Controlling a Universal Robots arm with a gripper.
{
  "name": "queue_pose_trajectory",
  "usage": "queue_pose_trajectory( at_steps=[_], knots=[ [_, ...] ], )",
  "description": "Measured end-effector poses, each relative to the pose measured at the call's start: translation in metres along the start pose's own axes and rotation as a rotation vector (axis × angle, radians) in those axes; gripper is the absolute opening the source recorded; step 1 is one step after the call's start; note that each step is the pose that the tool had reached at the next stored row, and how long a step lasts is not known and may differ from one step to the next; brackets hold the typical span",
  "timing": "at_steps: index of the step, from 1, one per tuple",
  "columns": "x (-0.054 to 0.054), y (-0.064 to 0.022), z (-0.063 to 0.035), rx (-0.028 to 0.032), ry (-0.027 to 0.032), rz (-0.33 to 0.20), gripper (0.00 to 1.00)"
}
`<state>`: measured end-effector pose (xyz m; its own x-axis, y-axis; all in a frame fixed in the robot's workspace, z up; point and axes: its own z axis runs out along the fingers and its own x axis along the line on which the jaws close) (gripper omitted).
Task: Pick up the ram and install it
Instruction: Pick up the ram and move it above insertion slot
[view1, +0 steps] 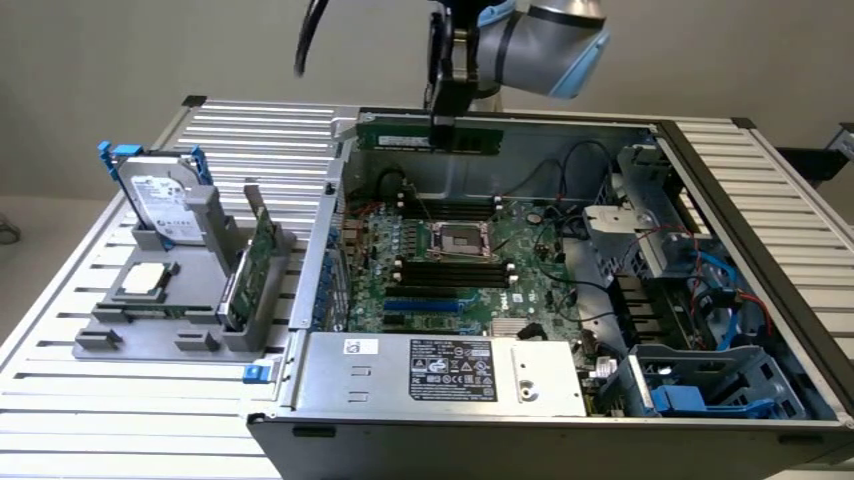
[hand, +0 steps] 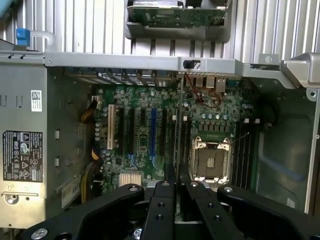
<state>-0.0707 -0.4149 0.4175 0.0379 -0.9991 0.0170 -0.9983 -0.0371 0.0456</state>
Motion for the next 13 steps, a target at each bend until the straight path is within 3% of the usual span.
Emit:
queue_pose_trajectory(
  at_steps=[9, 13],
  knots=[
    [-0.012, -0.0349, 0.0007, 0.0001, -0.0001, 0.000, 0.14],
    [-0.021, -0.0429, 0.0066, 0.0001, -0.0007, 0.000, 0.14]
  ],
)
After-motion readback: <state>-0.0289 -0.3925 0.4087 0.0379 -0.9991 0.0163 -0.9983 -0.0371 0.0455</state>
